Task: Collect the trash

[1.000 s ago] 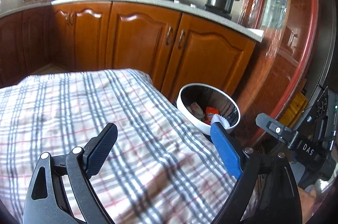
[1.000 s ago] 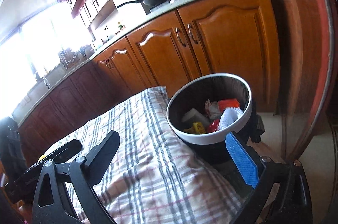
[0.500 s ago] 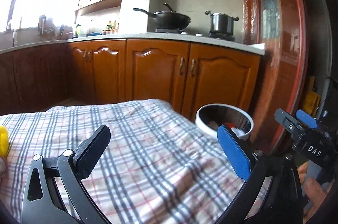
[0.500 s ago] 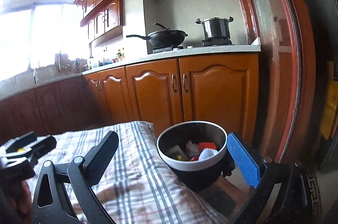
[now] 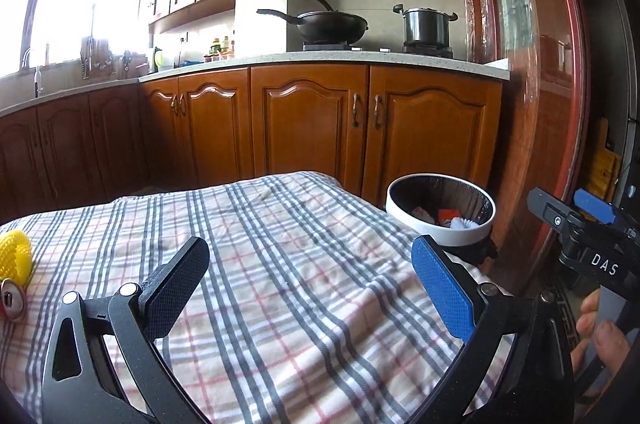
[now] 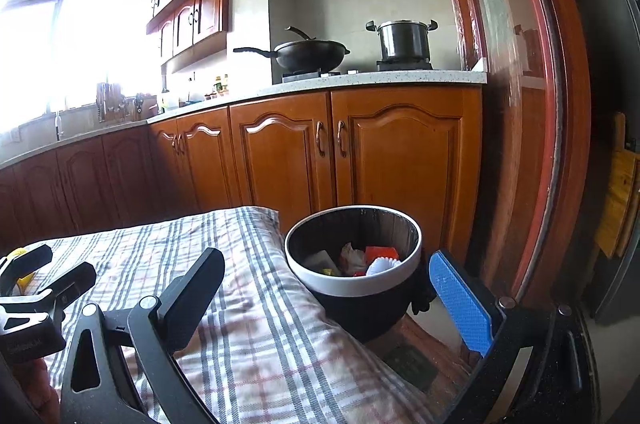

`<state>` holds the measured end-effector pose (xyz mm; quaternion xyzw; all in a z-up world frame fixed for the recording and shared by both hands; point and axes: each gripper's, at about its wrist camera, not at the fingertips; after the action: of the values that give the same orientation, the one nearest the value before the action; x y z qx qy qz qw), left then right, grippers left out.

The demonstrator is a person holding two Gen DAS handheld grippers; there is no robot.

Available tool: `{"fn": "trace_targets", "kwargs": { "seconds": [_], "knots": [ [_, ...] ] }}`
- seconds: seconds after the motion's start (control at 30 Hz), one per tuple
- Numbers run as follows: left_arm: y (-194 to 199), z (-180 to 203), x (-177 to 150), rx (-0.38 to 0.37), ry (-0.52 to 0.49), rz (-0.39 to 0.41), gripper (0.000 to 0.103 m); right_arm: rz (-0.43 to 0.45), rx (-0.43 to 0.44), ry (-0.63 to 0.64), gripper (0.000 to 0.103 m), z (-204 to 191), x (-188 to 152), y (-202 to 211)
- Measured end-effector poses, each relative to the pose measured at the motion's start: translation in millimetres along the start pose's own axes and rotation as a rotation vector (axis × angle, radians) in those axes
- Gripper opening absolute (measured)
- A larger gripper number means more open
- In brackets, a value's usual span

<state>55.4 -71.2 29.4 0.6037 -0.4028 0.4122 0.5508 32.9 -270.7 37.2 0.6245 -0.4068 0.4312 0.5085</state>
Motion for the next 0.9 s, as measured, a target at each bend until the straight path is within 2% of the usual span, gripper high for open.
{"fn": "trace_targets", "kwargs": {
  "seconds": [0.9],
  "knots": [
    [7.9, 0.9, -0.3, 0.004, 0.007, -0.006, 0.103, 0.008, 0.013, 0.016, 0.103, -4.0, -3.7, 6.4]
  ]
}}
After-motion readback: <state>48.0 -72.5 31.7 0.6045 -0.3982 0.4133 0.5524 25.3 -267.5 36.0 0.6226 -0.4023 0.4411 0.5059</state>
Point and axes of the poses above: each gripper's, at about its wrist camera, not at the fingertips, and y roughly against the way its jaws point, z to its right, x to its top, and after that the axes turned 10 degrees about x, right-handed
